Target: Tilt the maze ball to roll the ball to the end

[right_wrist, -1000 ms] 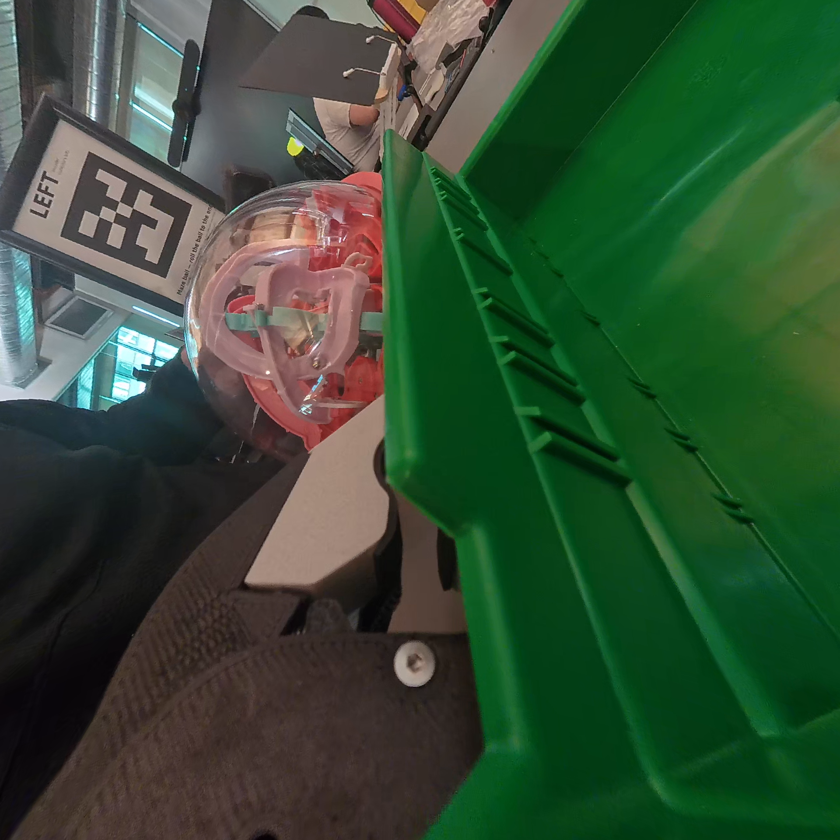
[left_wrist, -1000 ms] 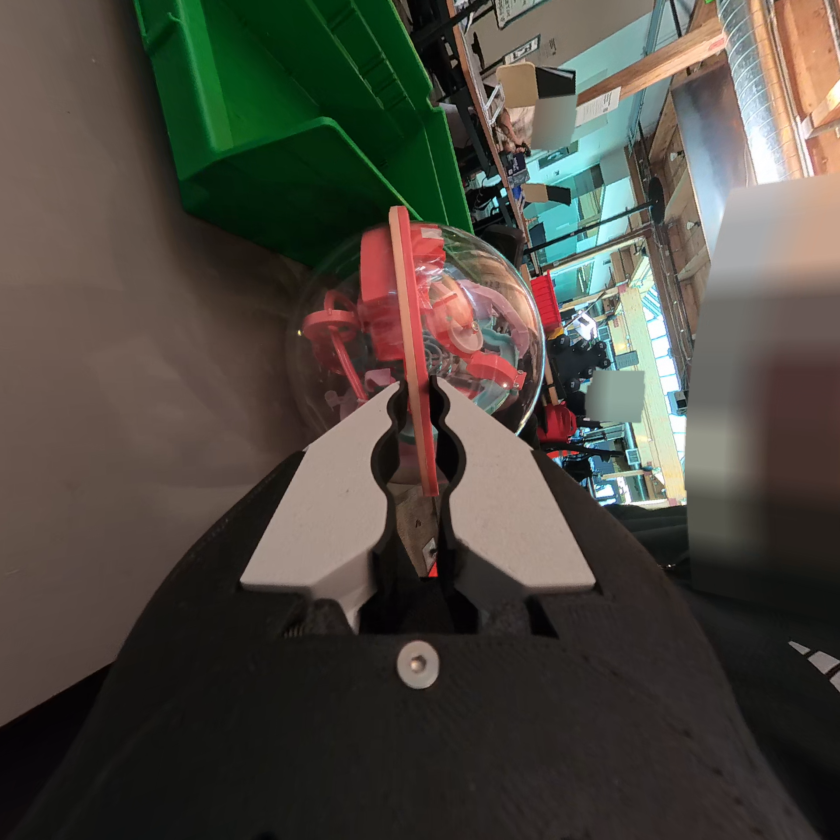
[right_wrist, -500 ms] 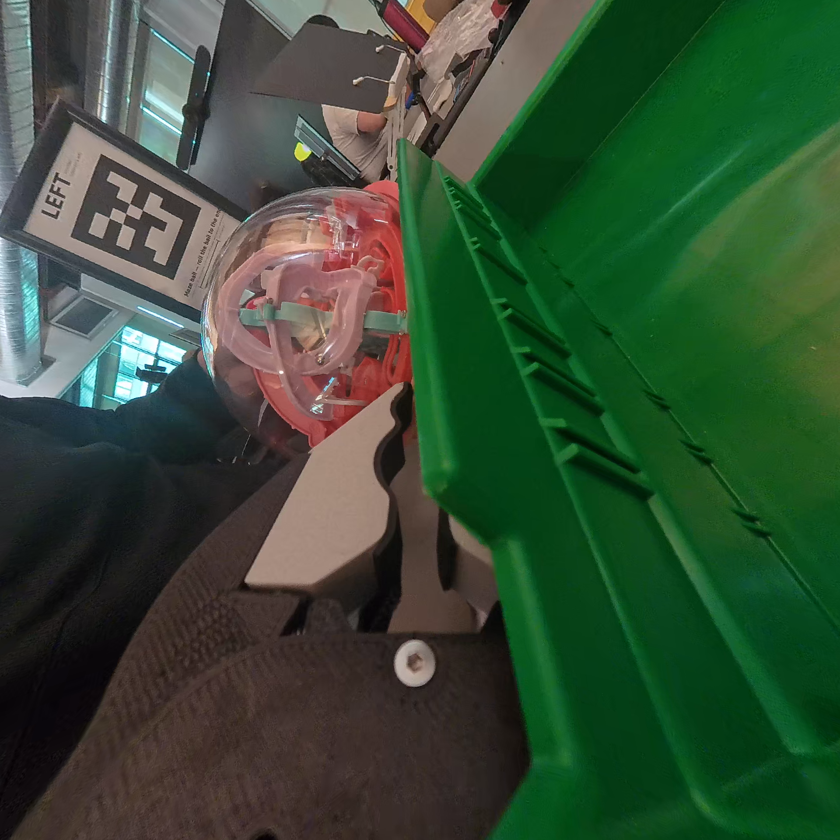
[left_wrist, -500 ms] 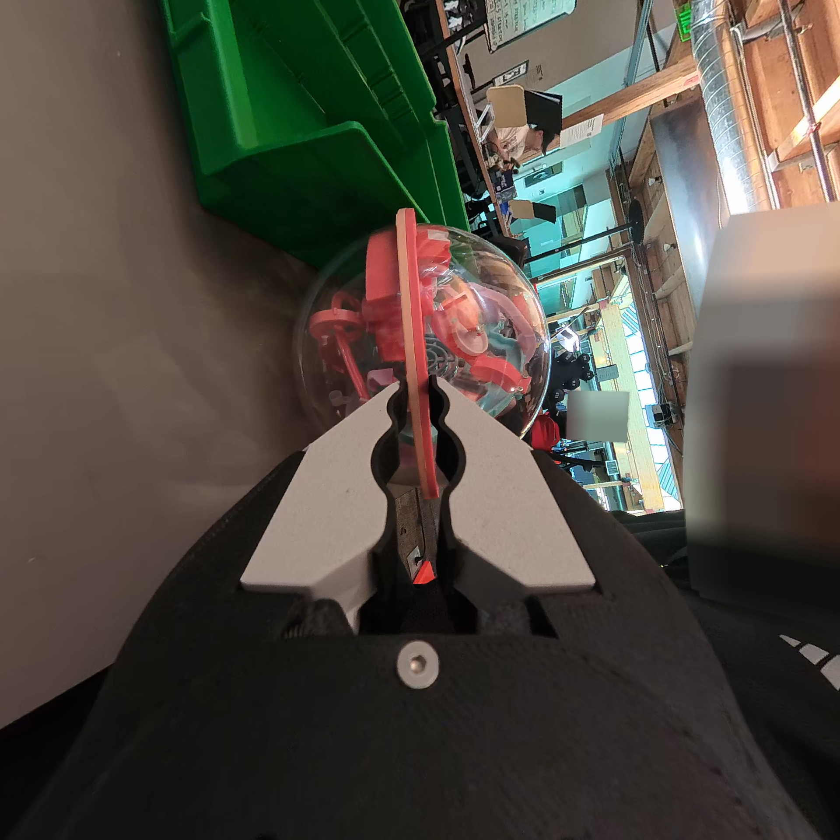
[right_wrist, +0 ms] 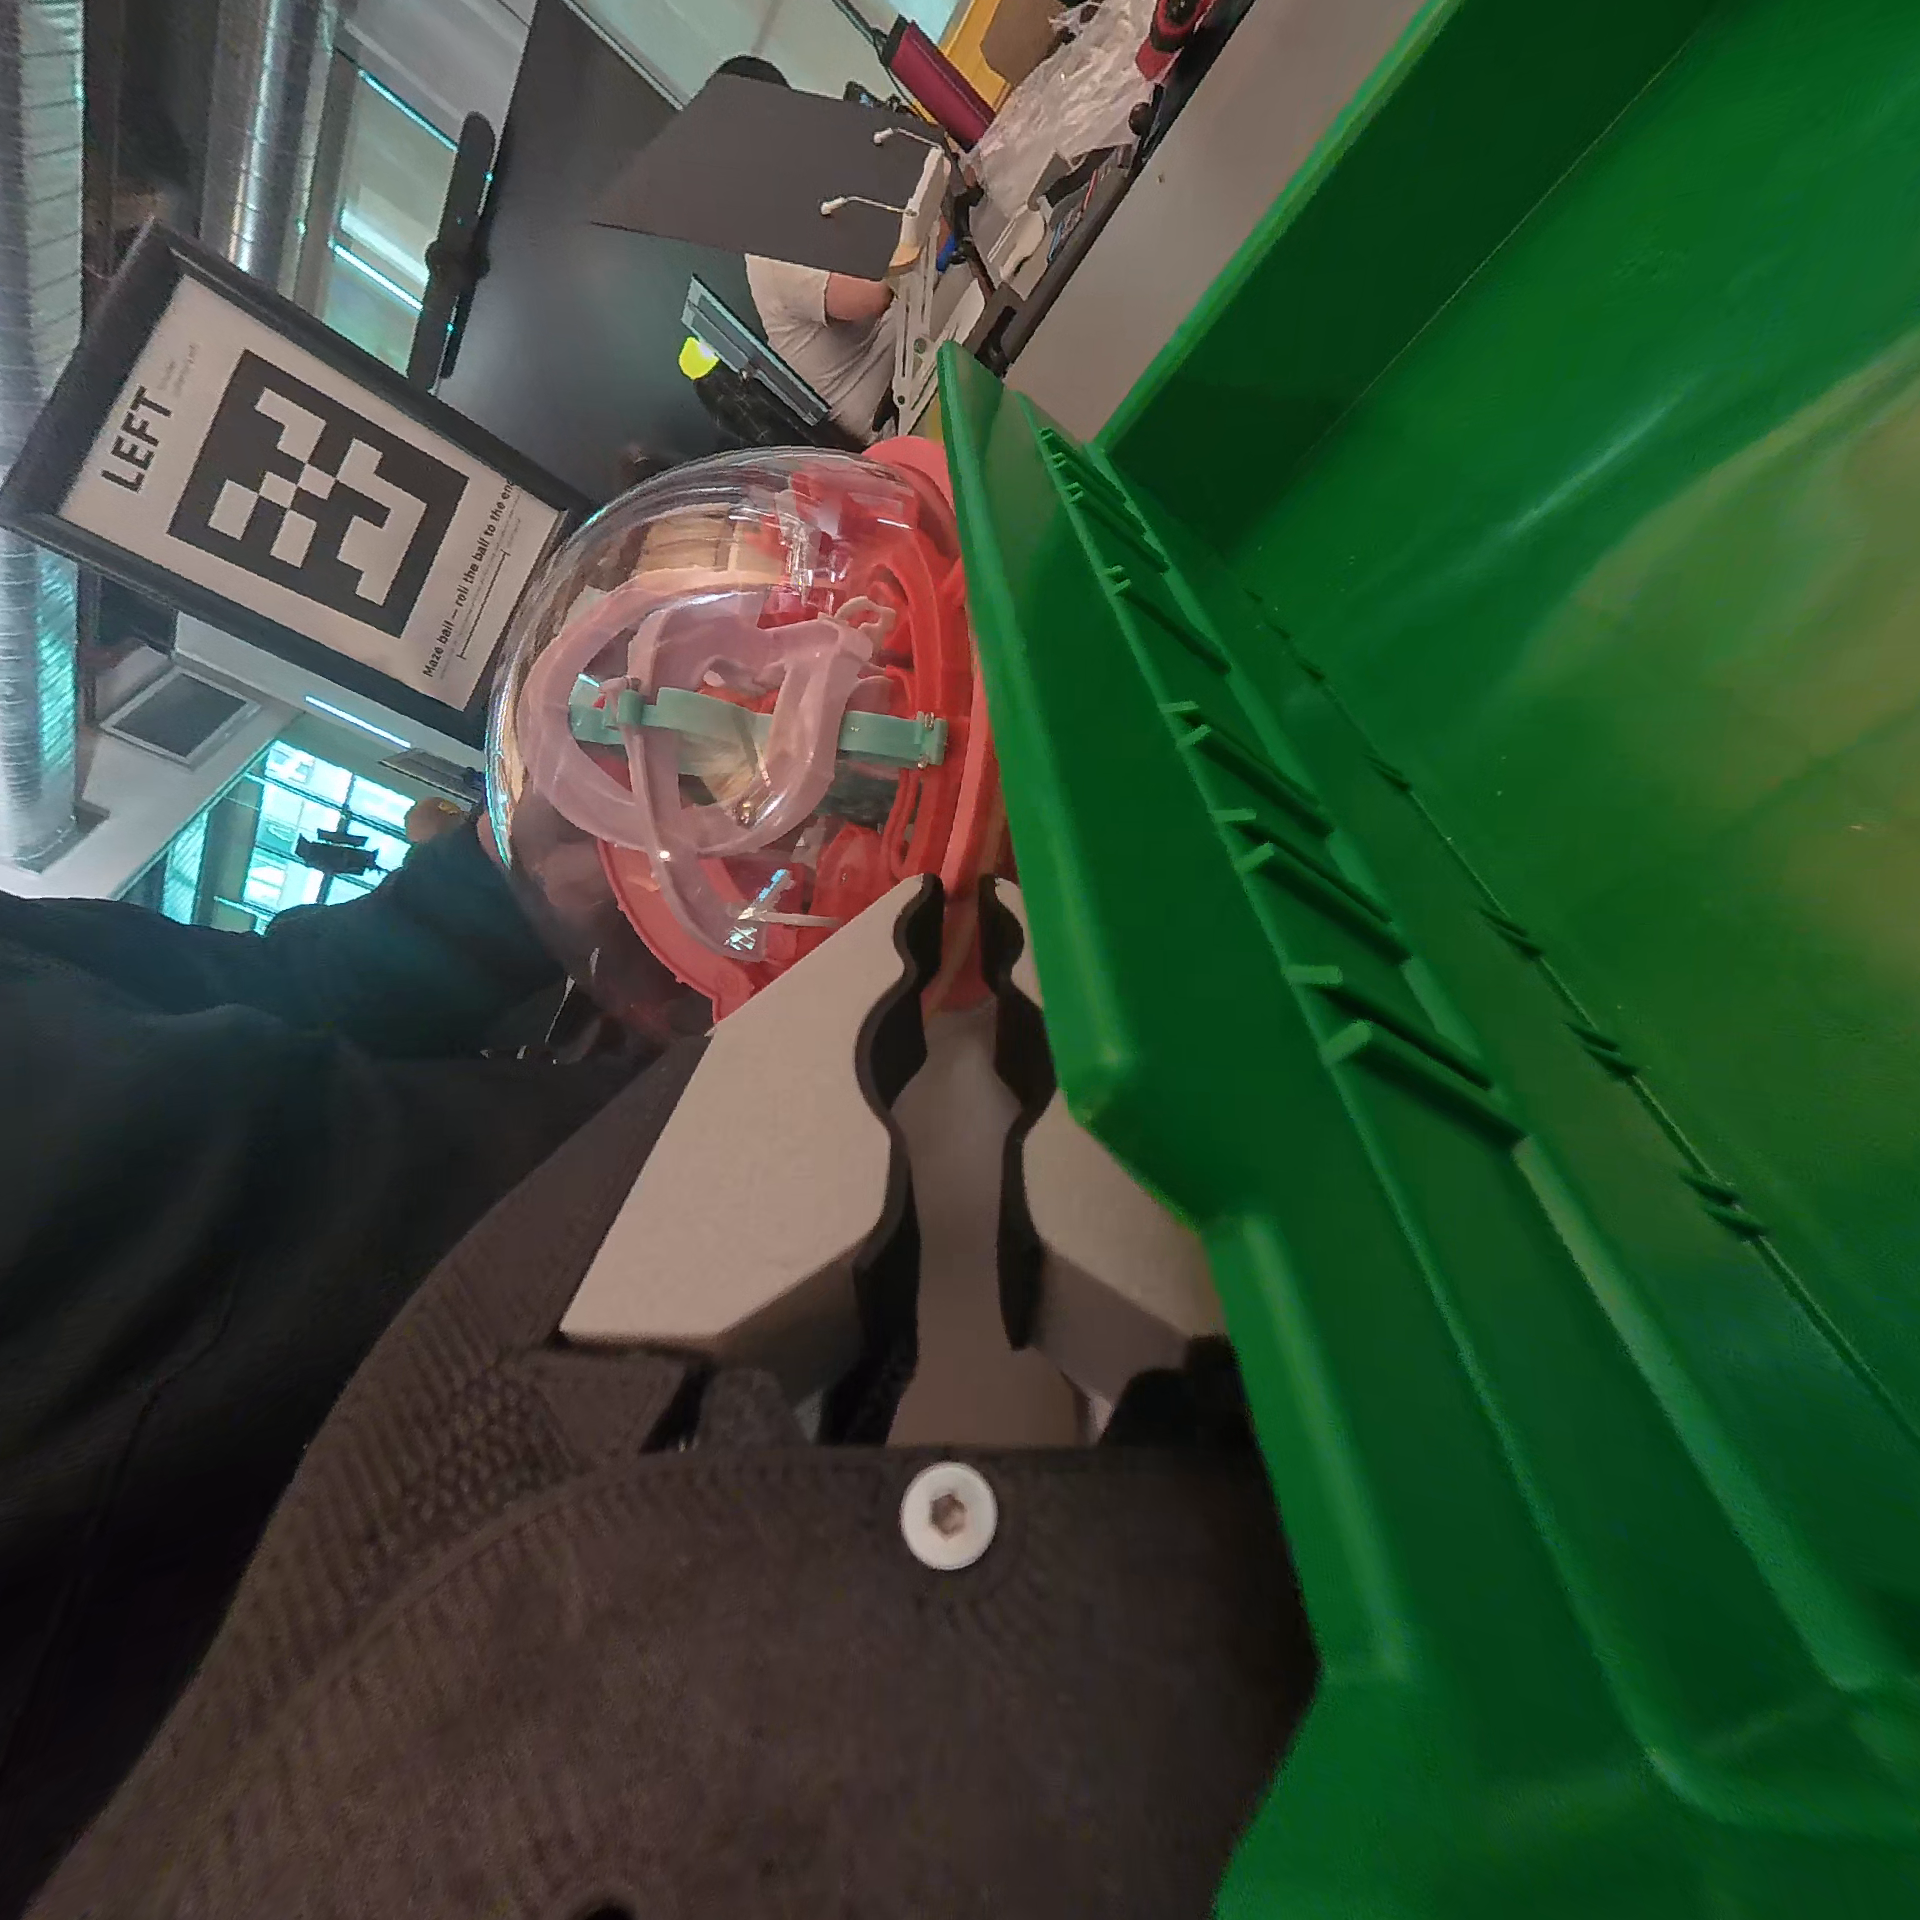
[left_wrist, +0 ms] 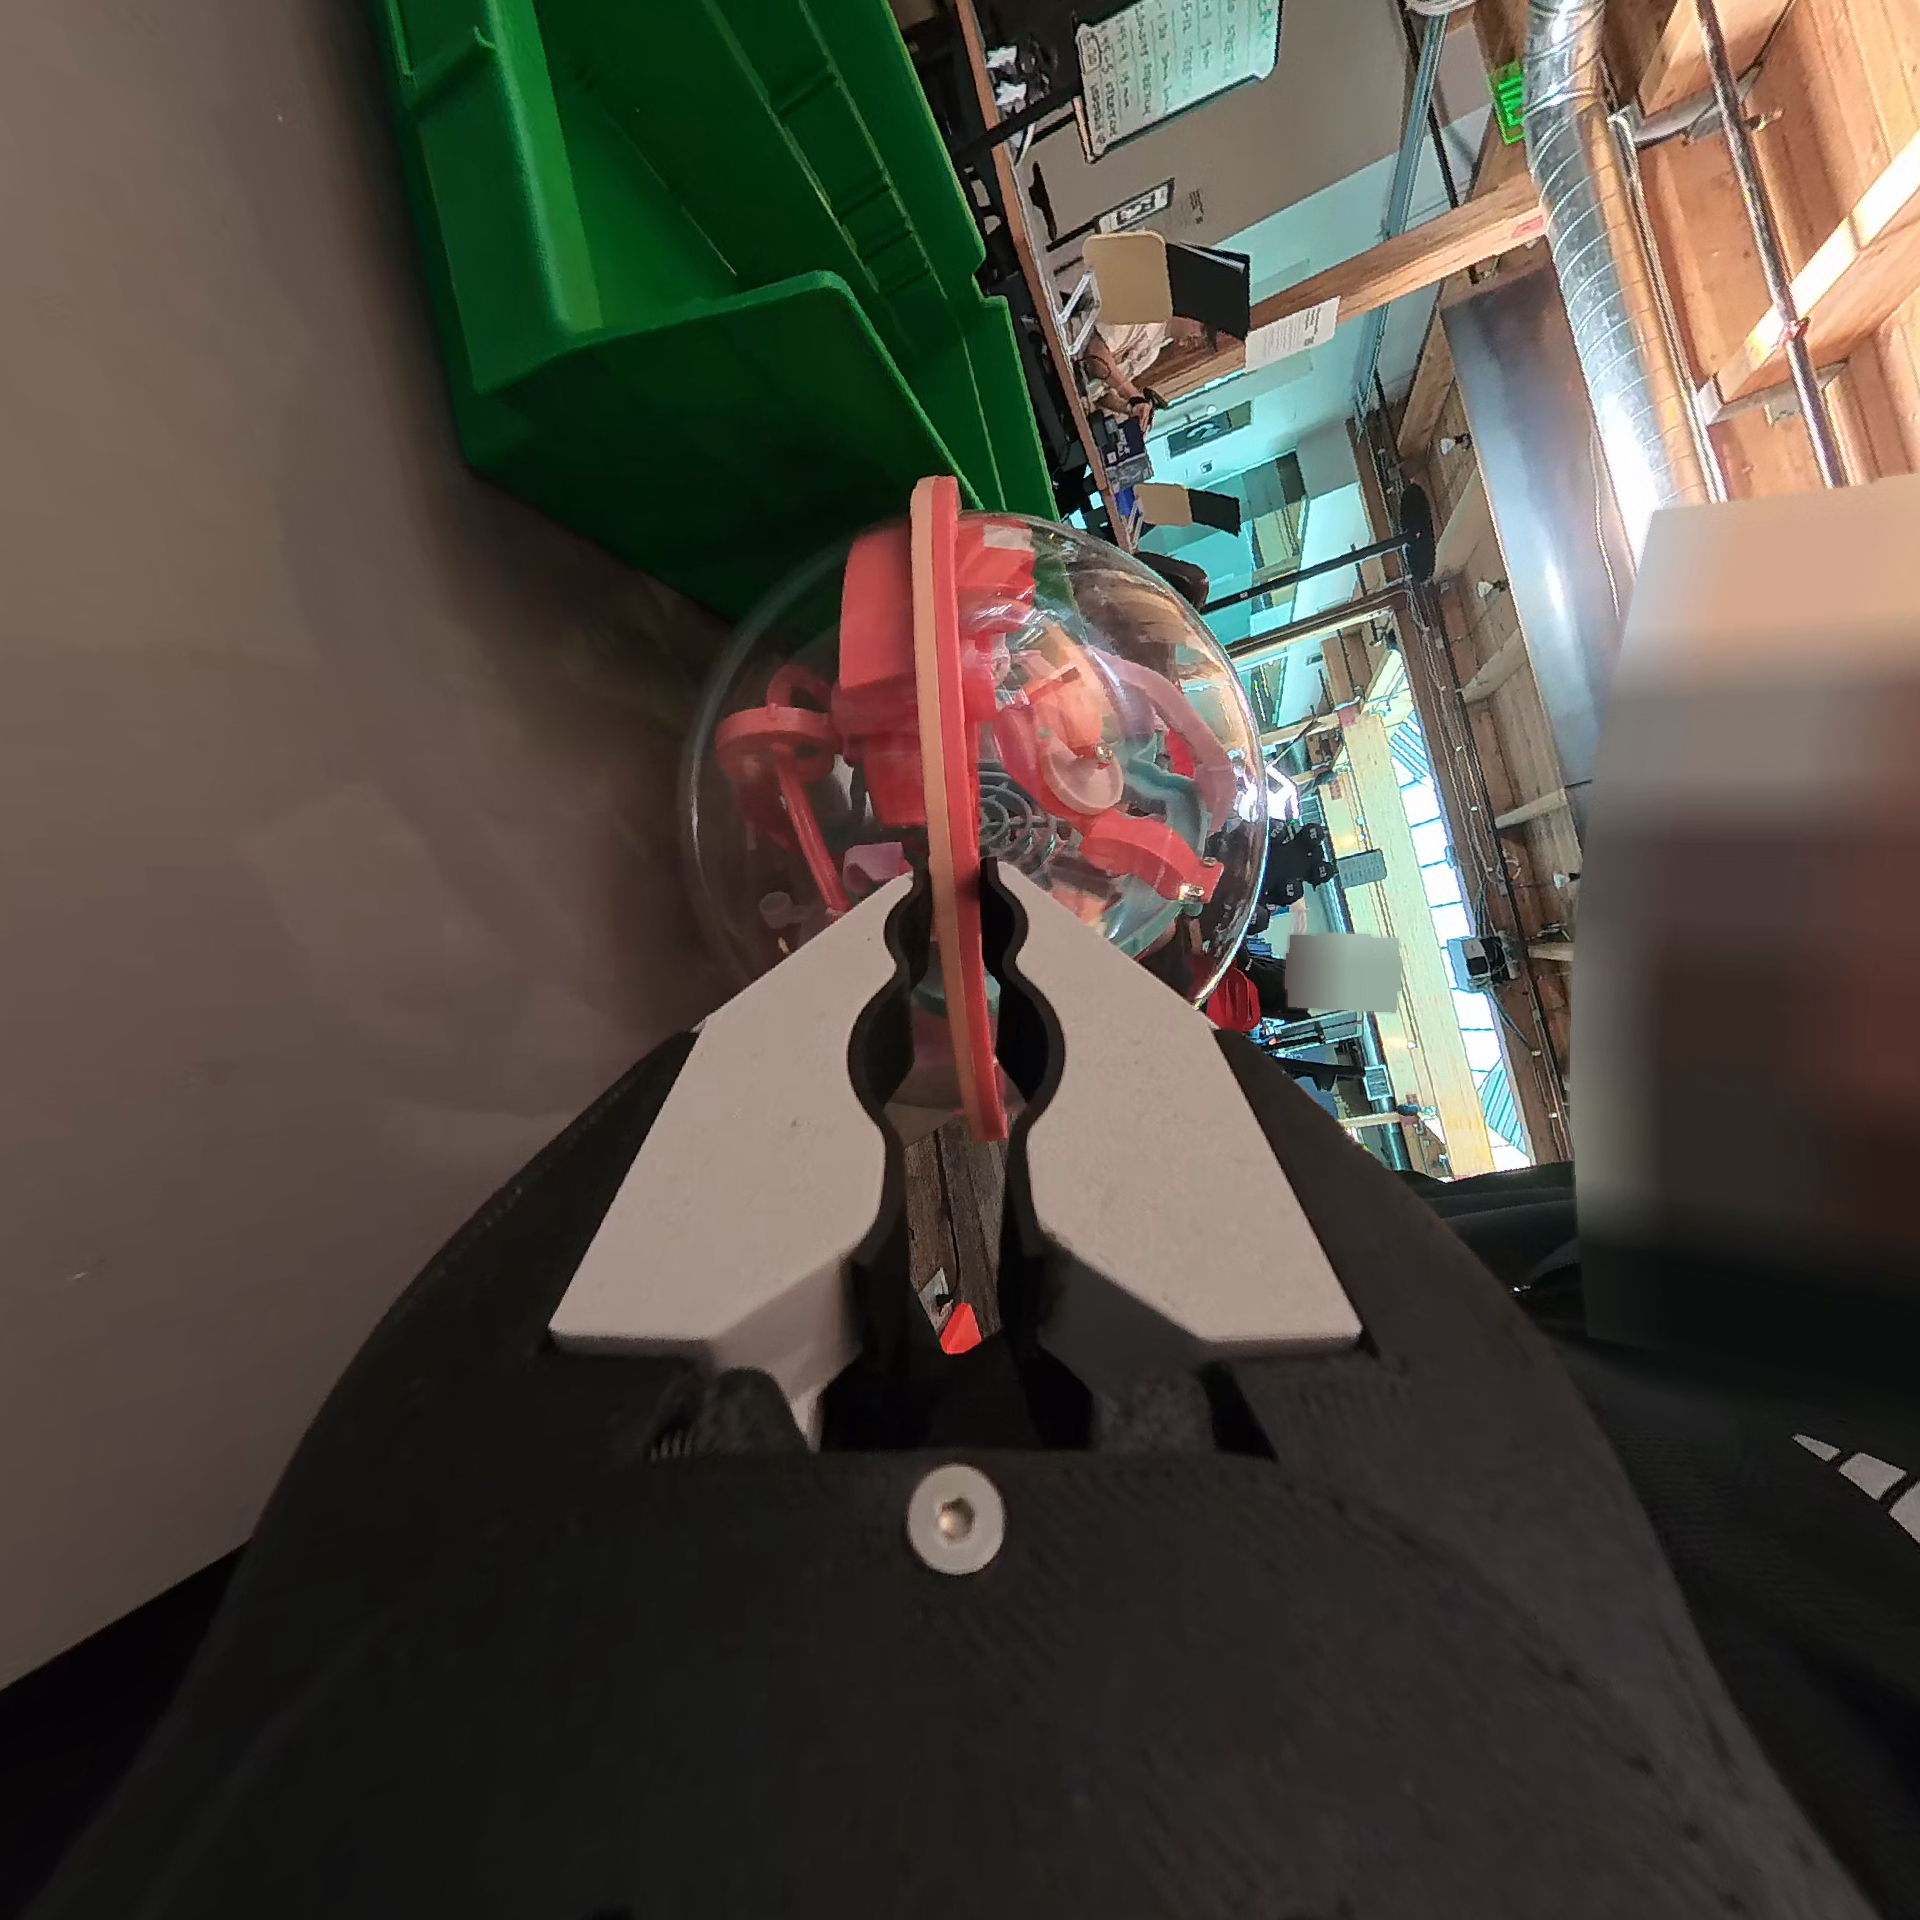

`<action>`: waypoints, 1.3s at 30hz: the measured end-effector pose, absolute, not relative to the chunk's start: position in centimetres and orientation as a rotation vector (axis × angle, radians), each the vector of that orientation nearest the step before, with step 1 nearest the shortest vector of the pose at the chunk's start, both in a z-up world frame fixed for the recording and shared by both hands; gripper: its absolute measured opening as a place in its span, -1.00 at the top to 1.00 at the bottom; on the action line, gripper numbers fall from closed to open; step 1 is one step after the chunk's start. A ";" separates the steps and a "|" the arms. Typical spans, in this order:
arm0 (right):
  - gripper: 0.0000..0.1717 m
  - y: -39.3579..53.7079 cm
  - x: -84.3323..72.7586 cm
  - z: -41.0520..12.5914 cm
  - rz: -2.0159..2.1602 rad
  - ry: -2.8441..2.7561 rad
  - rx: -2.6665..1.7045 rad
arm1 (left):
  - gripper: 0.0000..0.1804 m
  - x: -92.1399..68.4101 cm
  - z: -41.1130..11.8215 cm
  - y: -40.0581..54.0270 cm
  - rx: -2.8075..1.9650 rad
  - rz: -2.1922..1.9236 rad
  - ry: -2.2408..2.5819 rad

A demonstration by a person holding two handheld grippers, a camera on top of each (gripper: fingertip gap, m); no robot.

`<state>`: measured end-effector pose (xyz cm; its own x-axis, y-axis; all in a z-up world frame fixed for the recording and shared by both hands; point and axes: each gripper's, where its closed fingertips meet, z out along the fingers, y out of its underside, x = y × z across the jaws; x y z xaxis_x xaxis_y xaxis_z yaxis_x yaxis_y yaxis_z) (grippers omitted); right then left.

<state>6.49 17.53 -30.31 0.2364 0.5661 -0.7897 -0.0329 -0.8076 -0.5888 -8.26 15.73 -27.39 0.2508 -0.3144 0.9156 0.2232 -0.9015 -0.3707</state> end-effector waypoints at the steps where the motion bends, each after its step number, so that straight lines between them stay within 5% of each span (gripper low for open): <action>1: 0.95 17.5 6.5 -30.3 1.606 -0.487 -2.021 | 0.92 -8.3 -27.4 15.7 -2.099 -1.693 0.082; 39: 0.95 17.1 6.5 -28.6 1.581 -0.523 -1.987 | 0.92 -8.8 -28.9 15.8 -2.017 -1.743 0.034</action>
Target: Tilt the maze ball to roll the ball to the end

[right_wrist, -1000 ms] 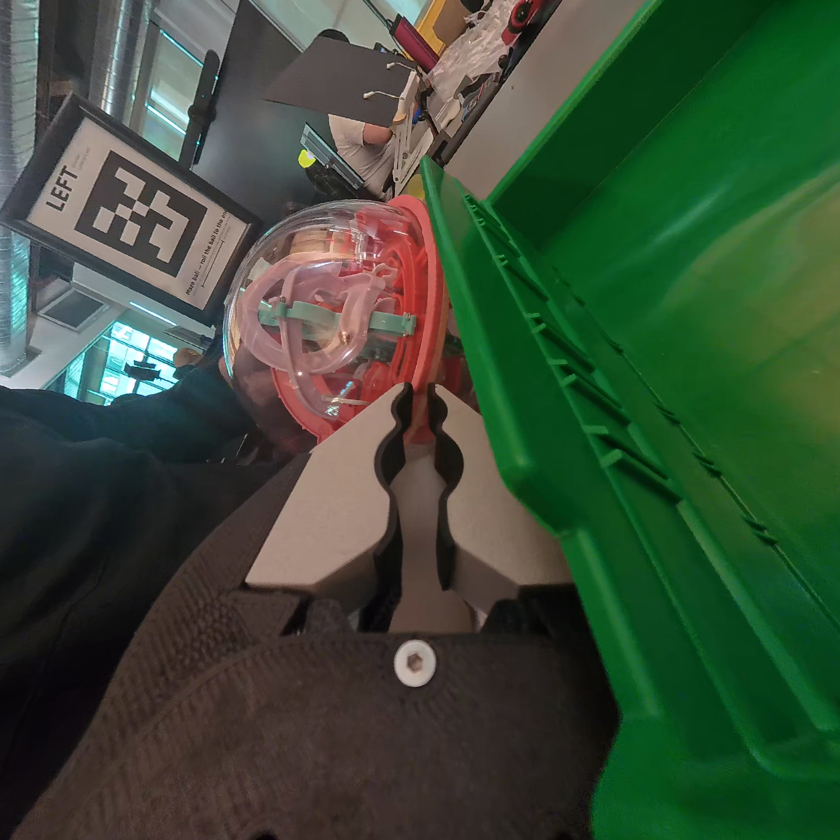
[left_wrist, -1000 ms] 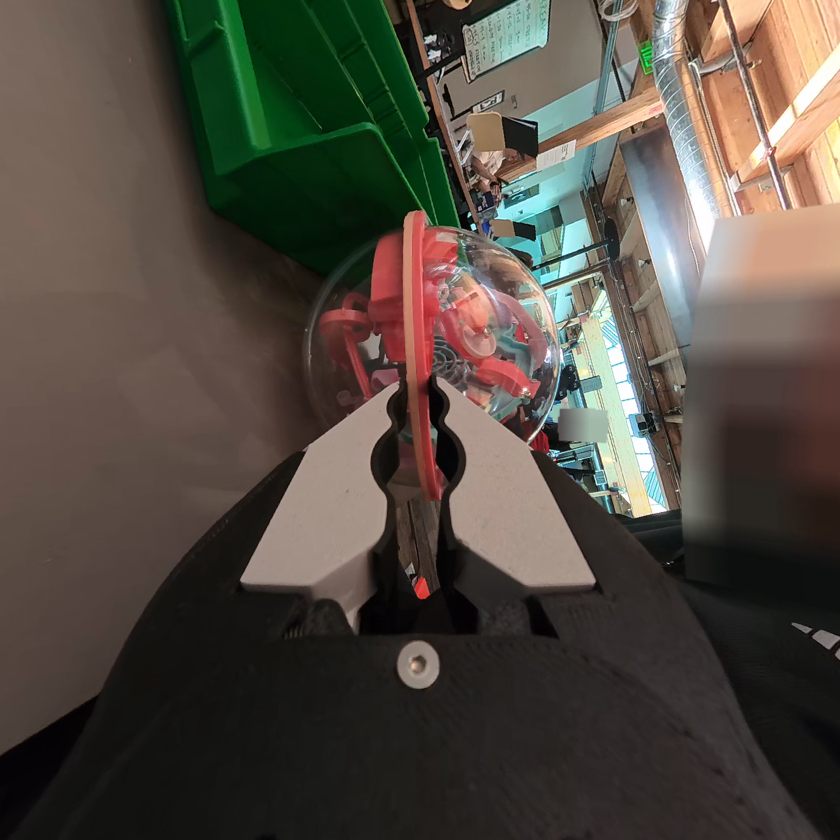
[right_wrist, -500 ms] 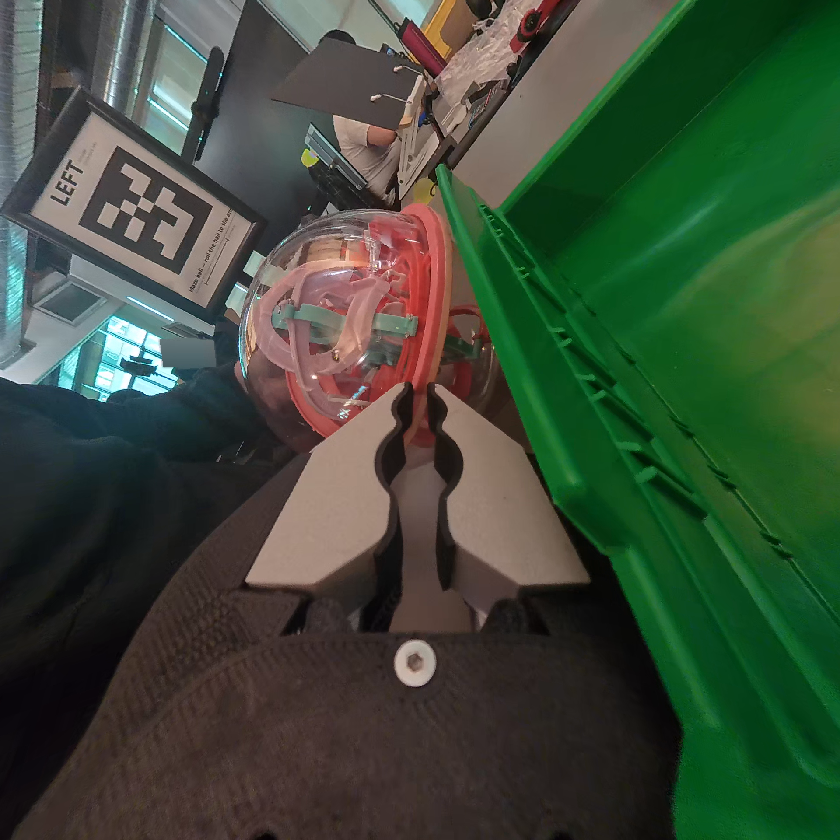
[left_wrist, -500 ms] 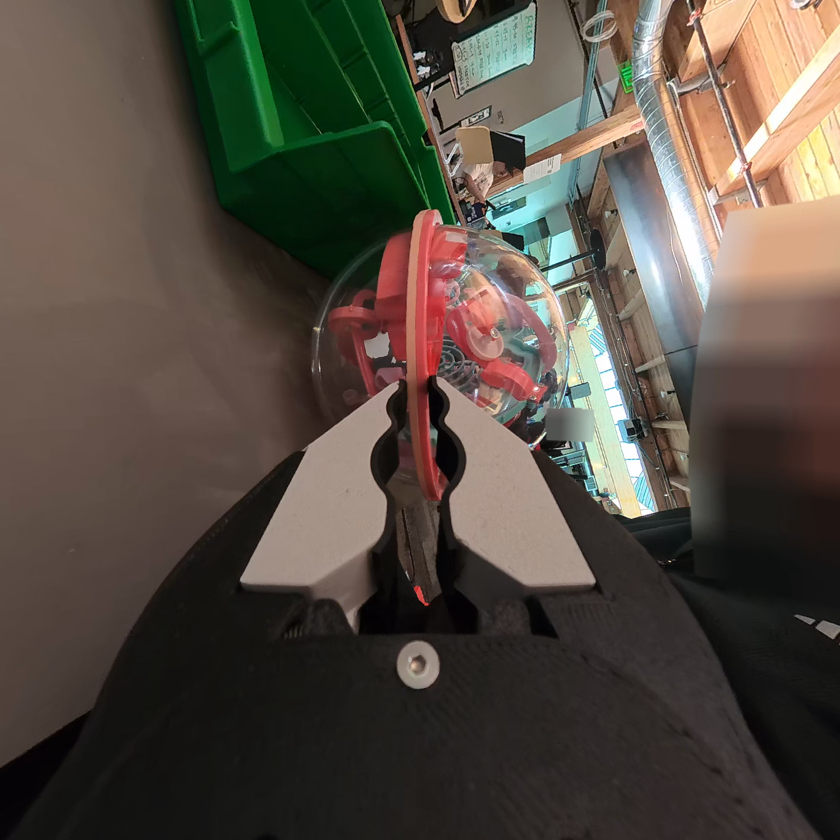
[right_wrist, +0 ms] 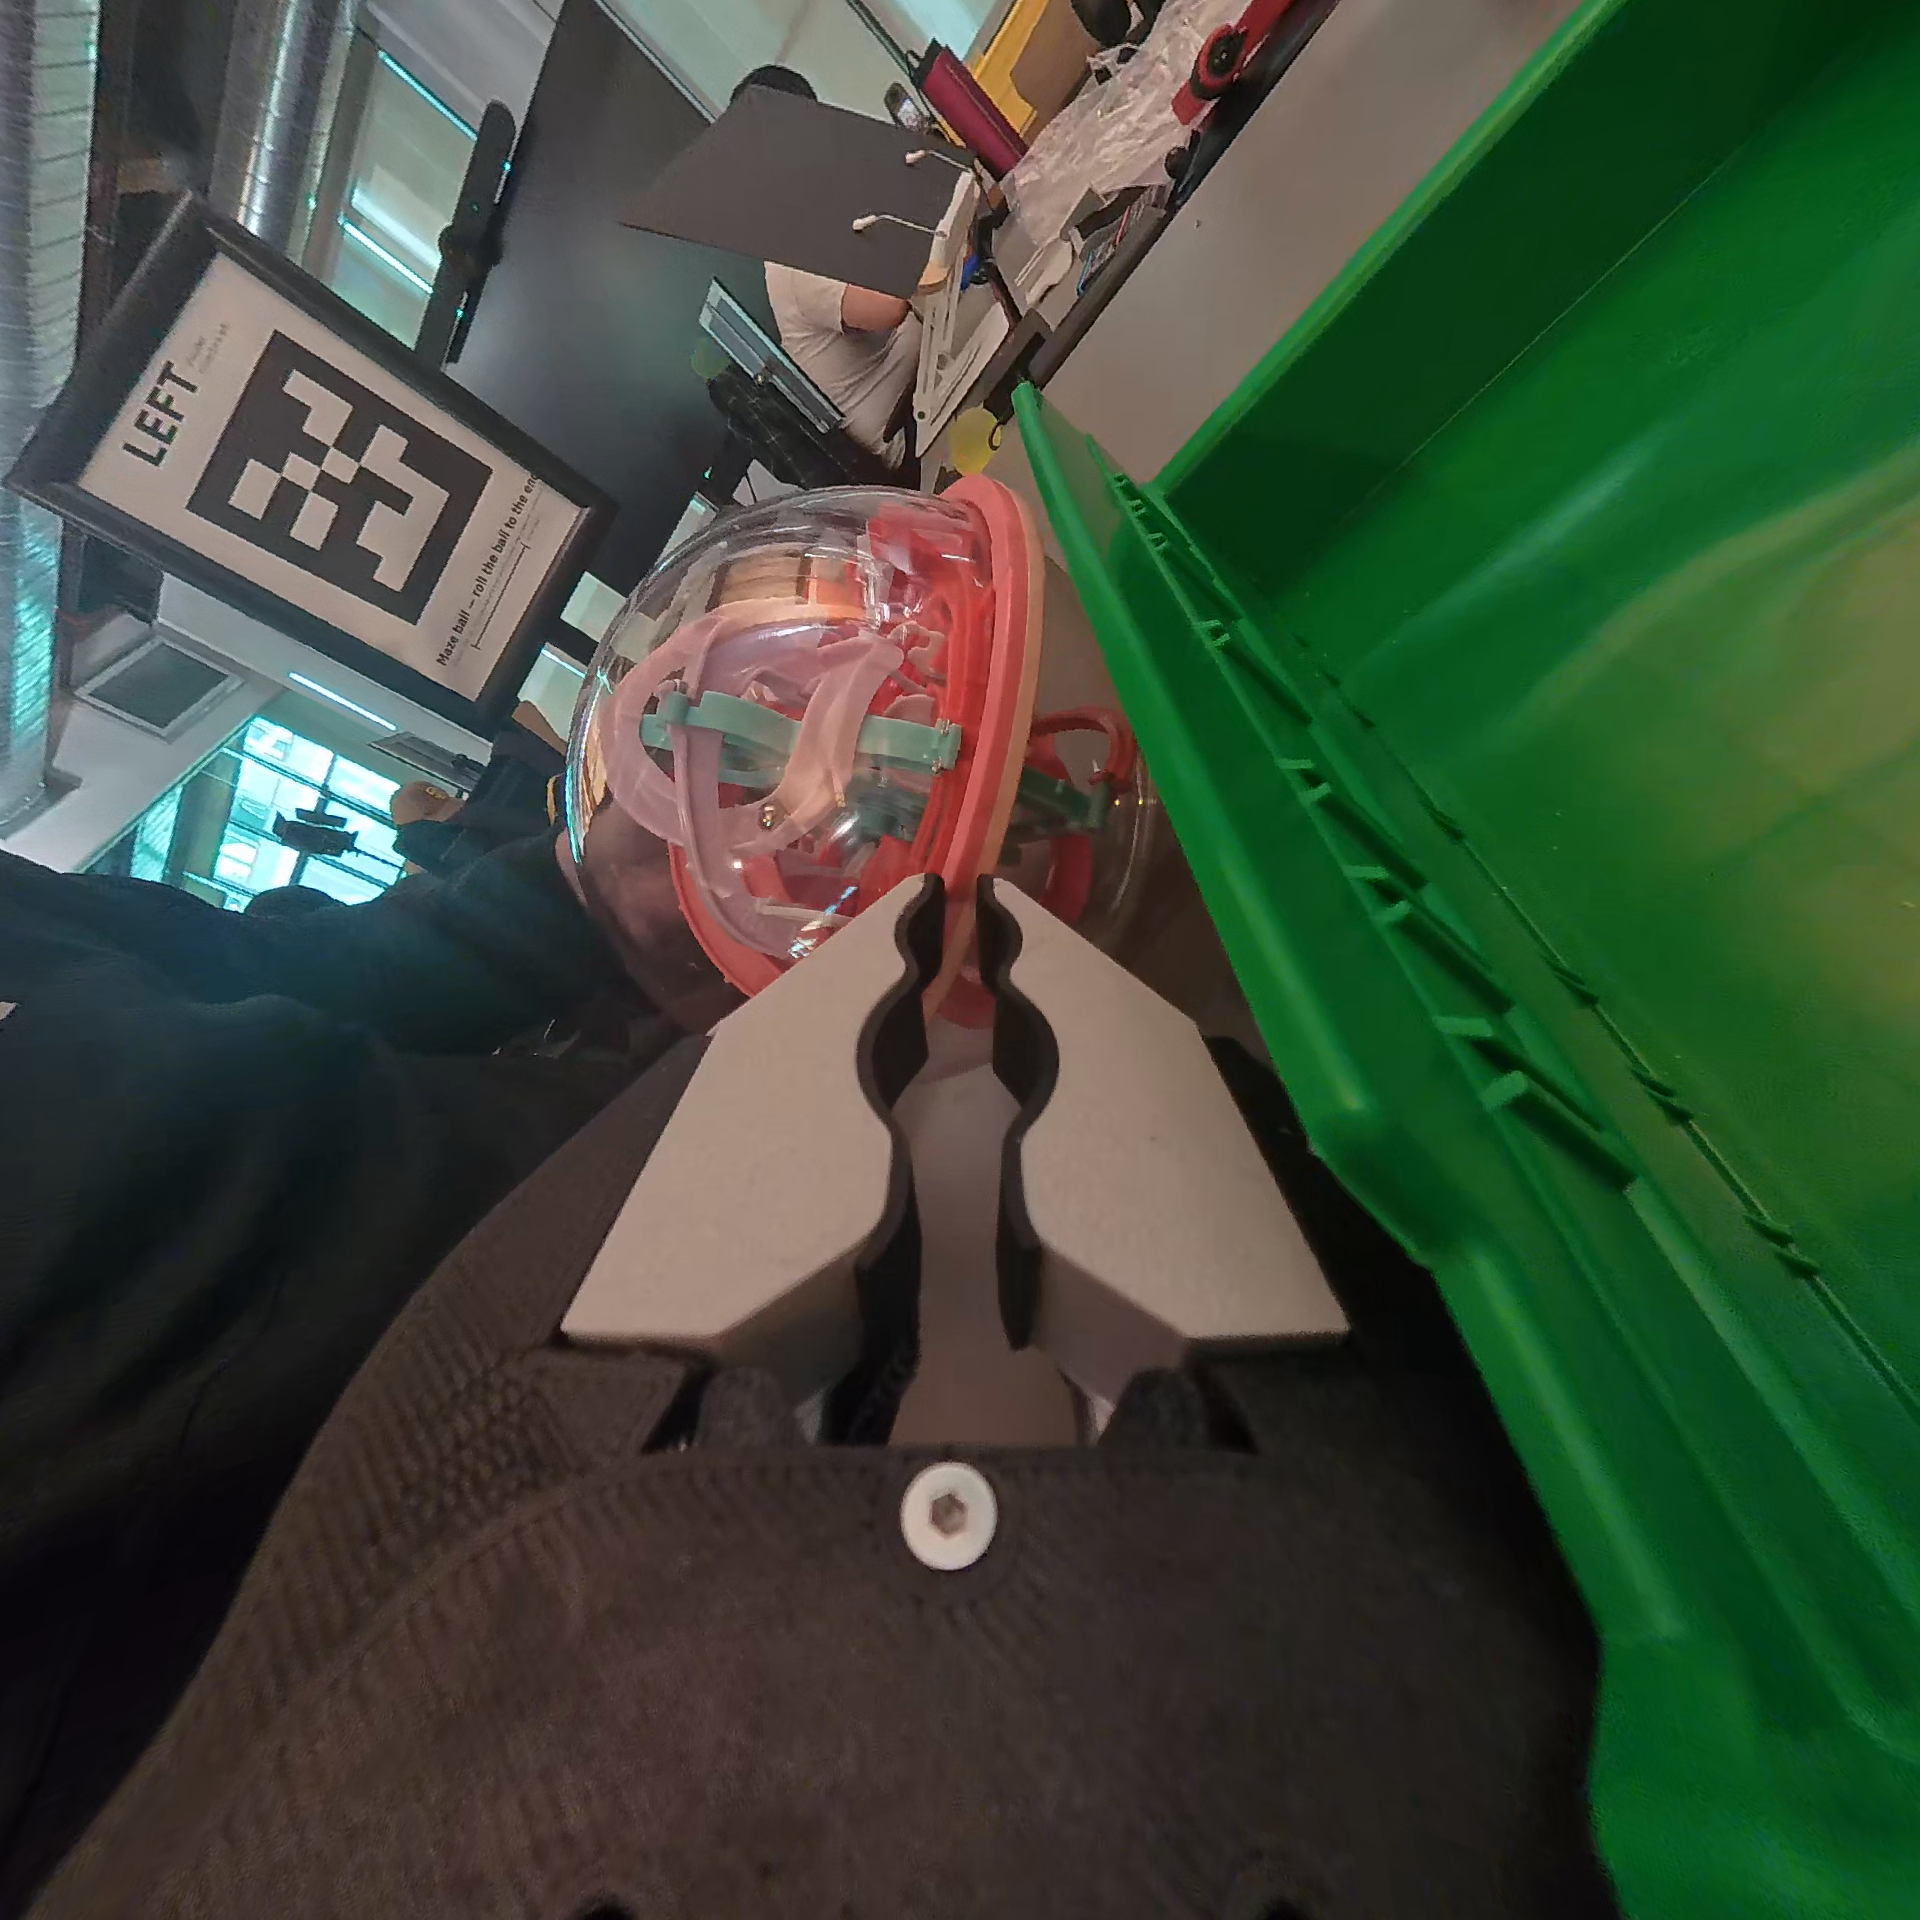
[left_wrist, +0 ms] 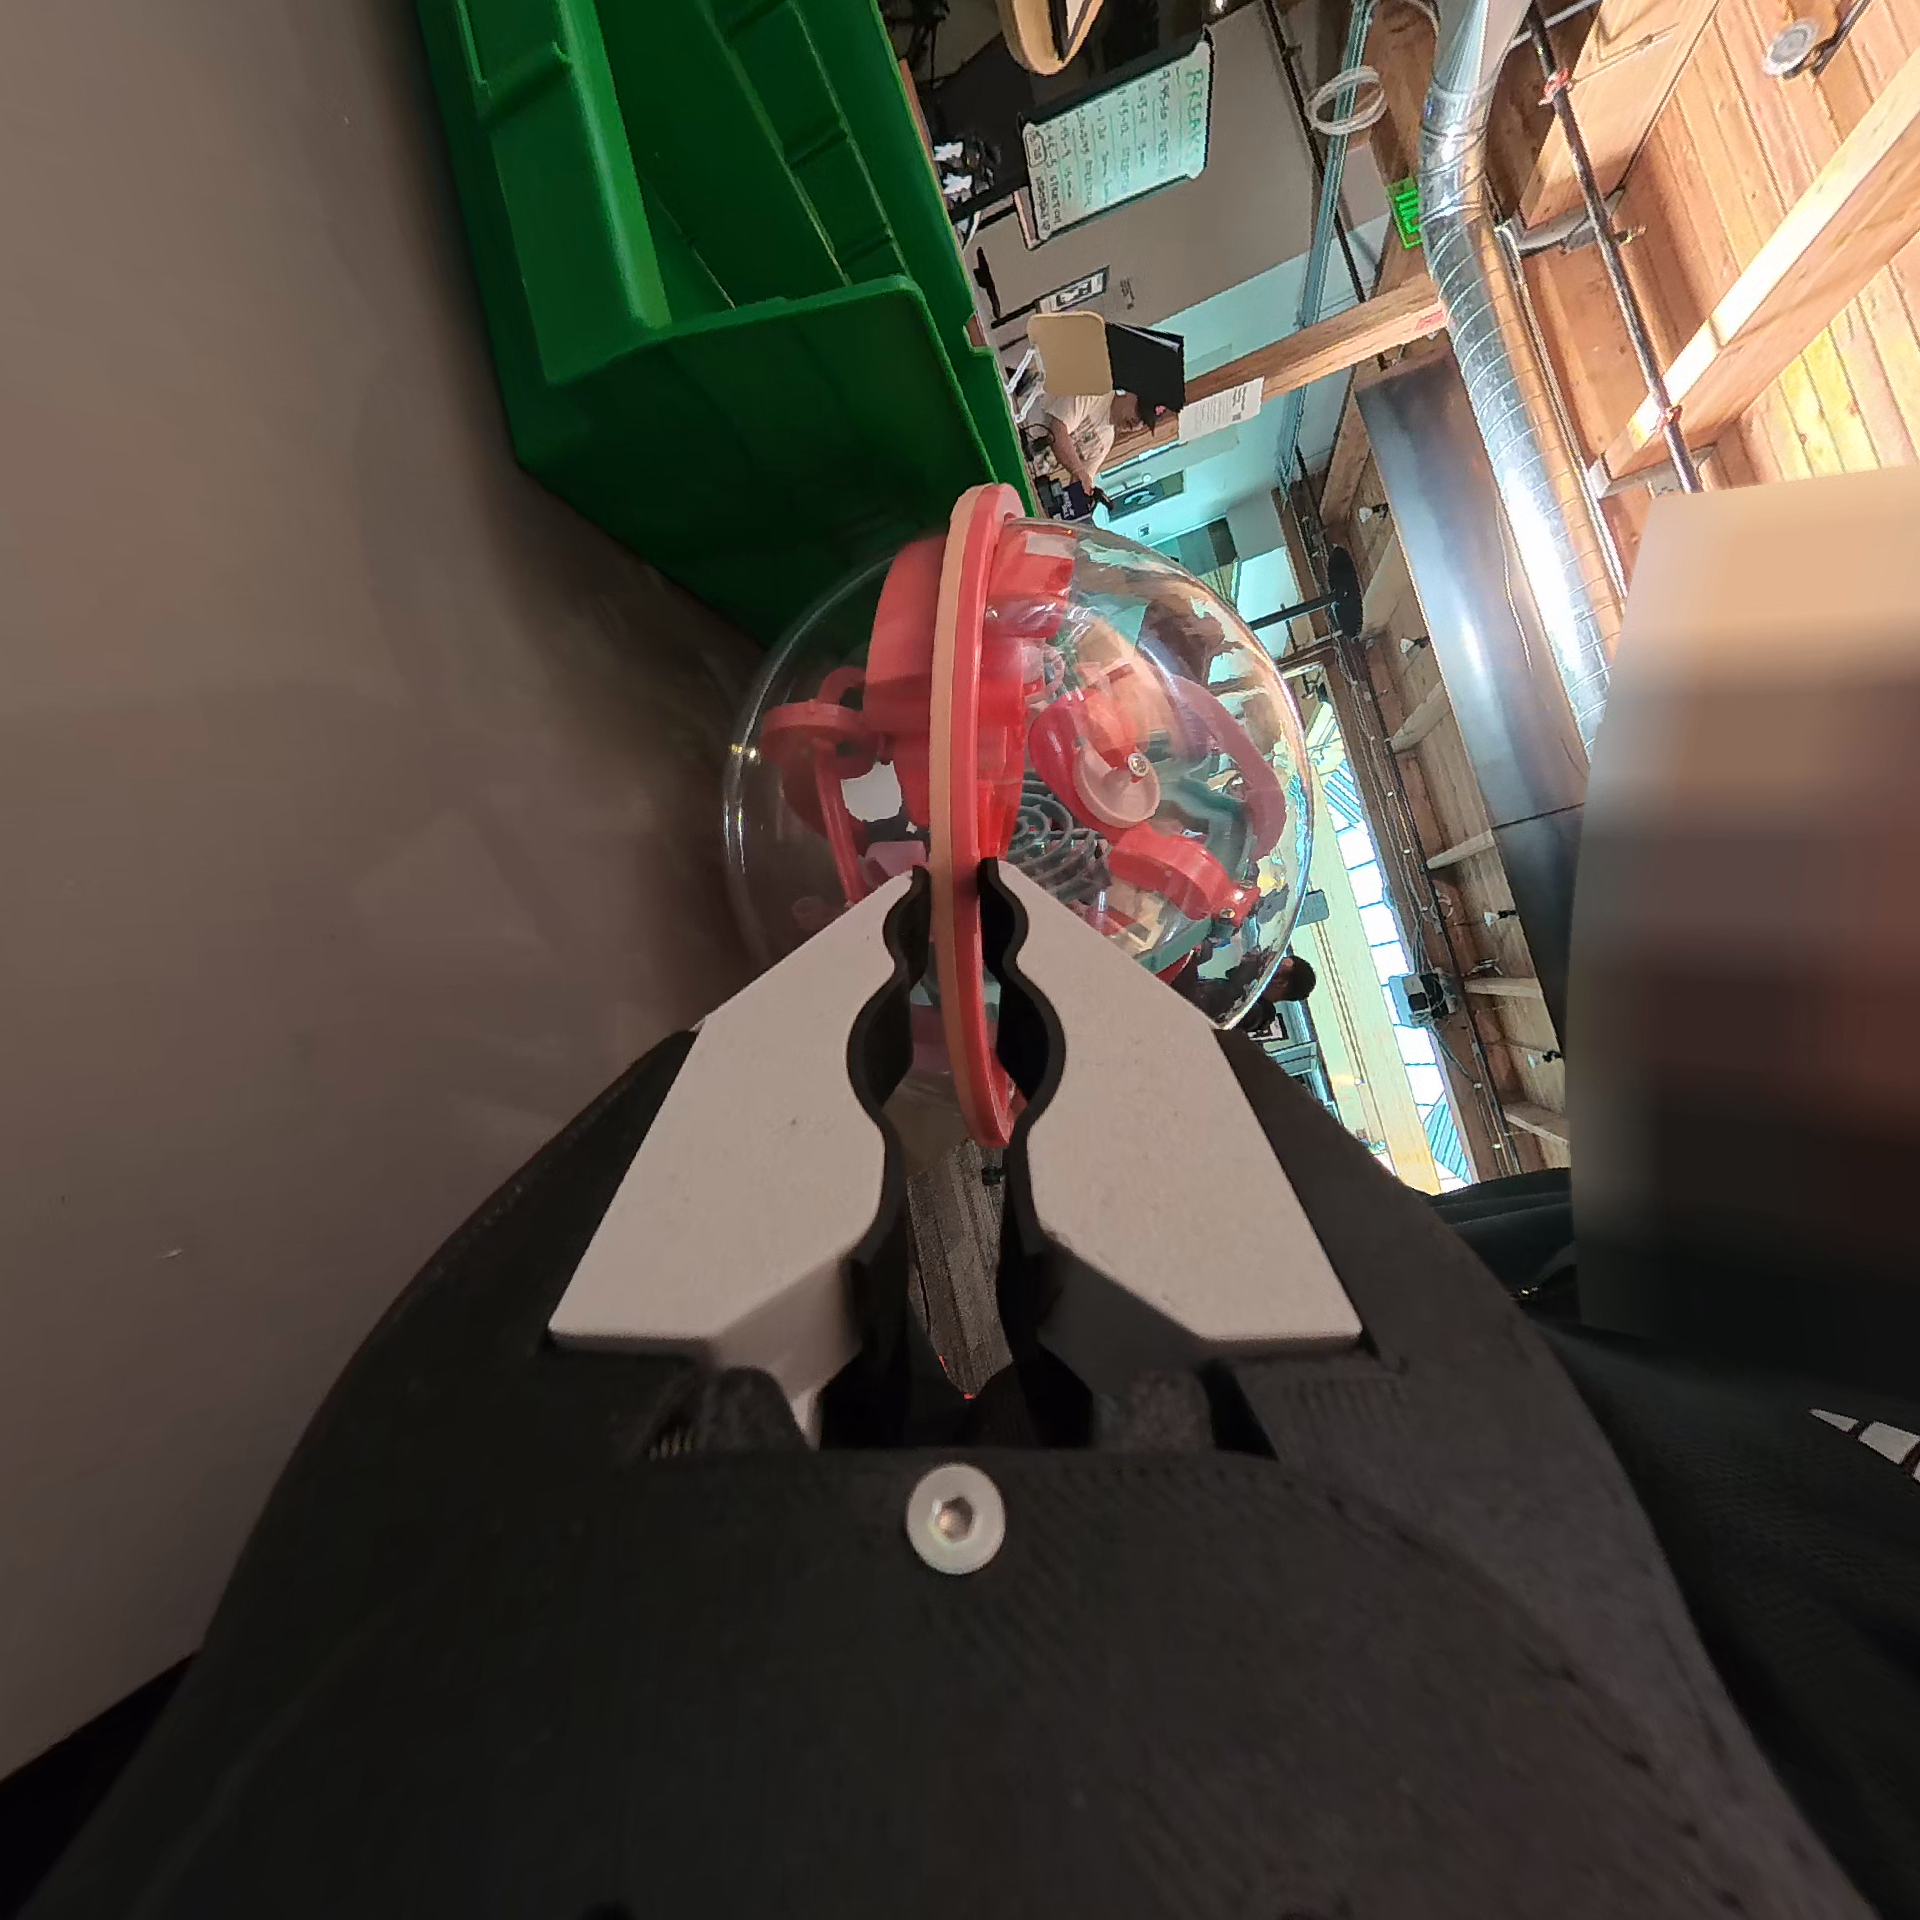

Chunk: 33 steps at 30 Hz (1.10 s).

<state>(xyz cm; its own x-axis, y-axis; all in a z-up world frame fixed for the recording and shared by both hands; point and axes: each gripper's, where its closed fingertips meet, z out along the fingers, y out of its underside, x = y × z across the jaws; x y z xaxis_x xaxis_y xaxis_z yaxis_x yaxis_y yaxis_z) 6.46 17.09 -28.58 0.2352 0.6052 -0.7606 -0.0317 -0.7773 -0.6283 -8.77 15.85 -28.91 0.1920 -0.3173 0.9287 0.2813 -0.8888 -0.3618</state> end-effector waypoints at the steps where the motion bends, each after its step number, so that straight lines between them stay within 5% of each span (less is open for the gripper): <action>1: 0.95 17.1 6.5 -28.6 1.579 -0.525 -1.988 | 0.92 -8.8 -28.9 15.8 -2.016 -1.745 0.032; 33: 0.95 16.5 7.0 -28.1 1.566 -0.549 -2.017 | 0.92 -8.2 -29.4 15.1 -1.982 -1.836 -0.022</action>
